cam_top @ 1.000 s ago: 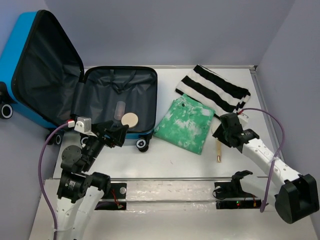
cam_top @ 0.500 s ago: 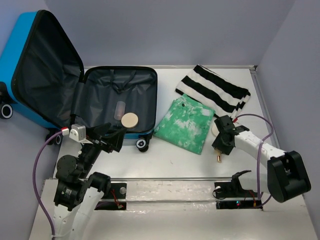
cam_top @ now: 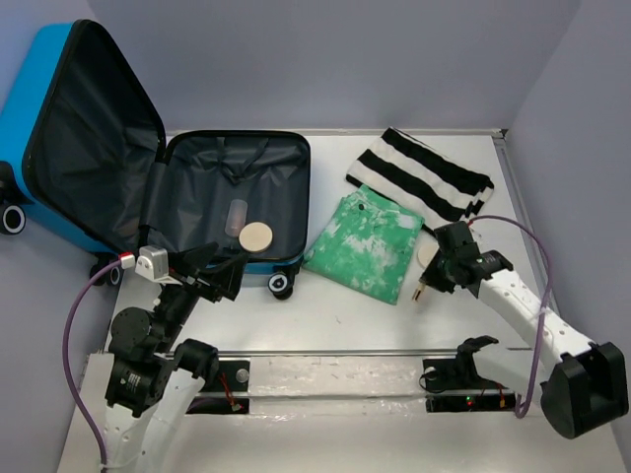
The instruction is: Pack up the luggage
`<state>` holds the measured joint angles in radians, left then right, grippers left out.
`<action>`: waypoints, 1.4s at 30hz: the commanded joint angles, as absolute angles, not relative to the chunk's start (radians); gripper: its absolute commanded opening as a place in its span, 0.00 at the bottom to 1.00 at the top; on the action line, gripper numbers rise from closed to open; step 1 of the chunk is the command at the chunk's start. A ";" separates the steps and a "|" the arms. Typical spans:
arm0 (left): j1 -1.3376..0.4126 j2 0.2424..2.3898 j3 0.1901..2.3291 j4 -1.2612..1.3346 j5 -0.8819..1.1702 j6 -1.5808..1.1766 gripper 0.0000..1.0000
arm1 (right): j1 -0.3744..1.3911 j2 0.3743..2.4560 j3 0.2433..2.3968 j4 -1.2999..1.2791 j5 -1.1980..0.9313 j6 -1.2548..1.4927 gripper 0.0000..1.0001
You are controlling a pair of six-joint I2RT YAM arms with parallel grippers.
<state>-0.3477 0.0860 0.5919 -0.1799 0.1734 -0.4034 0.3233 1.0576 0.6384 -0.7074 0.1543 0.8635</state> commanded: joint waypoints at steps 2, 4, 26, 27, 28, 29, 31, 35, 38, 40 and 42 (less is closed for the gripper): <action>-0.351 0.097 0.620 -0.150 0.170 -0.413 0.99 | 0.423 1.049 0.810 -0.538 -0.068 0.882 0.12; -0.347 0.106 0.620 -0.150 0.170 -0.413 0.99 | 0.553 1.142 0.952 -0.456 -0.074 0.890 0.14; -0.322 0.140 0.615 -0.140 0.201 -0.413 0.99 | 0.289 1.168 0.814 -0.409 0.252 0.864 0.61; -0.322 0.140 0.615 -0.140 0.201 -0.411 0.99 | 0.241 1.119 0.770 -0.432 0.270 0.855 0.60; -0.322 0.138 0.615 -0.138 0.204 -0.413 0.99 | 0.151 1.047 0.706 -0.448 0.271 0.824 0.59; -0.322 0.138 0.614 -0.137 0.207 -0.410 0.99 | 0.111 1.023 0.681 -0.465 0.255 0.807 0.59; -0.322 0.137 0.614 -0.138 0.204 -0.411 0.99 | 0.025 1.009 0.637 -0.468 0.241 0.773 0.59; -0.322 0.135 0.615 -0.140 0.199 -0.411 0.99 | -0.034 1.101 0.629 -0.440 0.232 0.749 0.58; -0.324 0.135 0.615 -0.138 0.198 -0.411 0.99 | -0.034 1.186 0.638 -0.391 0.201 0.729 0.57; -0.324 0.135 0.615 -0.138 0.201 -0.410 0.99 | -0.034 1.218 0.646 -0.370 0.161 0.719 0.55; -0.324 0.136 0.615 -0.140 0.201 -0.410 0.99 | -0.034 1.250 0.646 -0.335 0.152 0.718 0.52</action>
<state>-0.3252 0.1421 0.5919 -0.1837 0.1833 -0.4095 -0.0288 1.2171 0.6270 -0.4343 0.1864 0.7544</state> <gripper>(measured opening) 0.990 0.540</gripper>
